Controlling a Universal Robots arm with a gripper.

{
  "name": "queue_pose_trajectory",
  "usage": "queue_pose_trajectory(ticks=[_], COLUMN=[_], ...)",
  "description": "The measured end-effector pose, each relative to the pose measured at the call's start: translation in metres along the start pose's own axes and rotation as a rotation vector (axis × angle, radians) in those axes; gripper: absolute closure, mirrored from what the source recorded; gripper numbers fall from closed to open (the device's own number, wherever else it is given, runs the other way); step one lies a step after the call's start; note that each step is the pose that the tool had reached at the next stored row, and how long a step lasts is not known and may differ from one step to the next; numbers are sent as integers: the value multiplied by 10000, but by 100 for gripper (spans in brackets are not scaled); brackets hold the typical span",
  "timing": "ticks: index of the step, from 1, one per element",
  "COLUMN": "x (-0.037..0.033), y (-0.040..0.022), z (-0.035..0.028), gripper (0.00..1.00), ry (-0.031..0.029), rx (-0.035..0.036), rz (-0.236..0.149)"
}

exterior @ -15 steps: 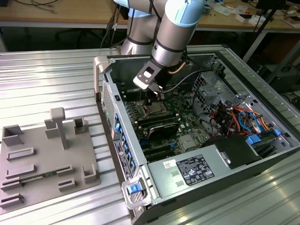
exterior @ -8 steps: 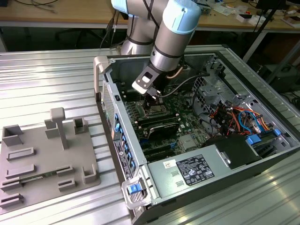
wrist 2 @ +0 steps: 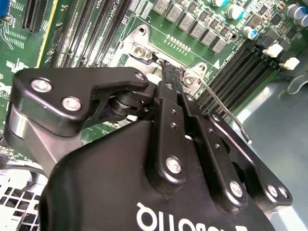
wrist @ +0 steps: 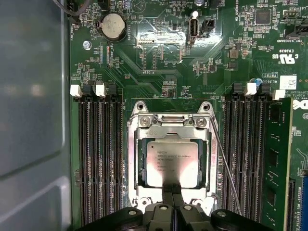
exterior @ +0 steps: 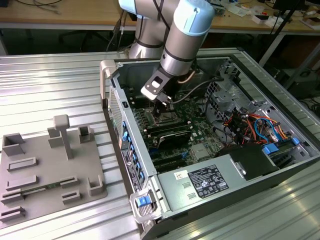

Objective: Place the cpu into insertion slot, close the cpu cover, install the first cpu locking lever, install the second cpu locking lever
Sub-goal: 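Close the cpu cover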

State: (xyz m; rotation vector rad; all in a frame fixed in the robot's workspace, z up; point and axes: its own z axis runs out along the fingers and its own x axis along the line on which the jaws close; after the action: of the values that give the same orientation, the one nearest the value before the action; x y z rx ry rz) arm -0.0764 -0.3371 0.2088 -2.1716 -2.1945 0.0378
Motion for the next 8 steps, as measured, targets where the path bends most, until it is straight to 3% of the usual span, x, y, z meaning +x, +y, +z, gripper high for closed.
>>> queue_pose_trajectory(ticks=[3, 8], x=[1, 1], y=[-3, 27], z=[-44, -49], gripper=[89, 89], ry=[-6, -7], rx=[-2, -3], rz=[1, 1])
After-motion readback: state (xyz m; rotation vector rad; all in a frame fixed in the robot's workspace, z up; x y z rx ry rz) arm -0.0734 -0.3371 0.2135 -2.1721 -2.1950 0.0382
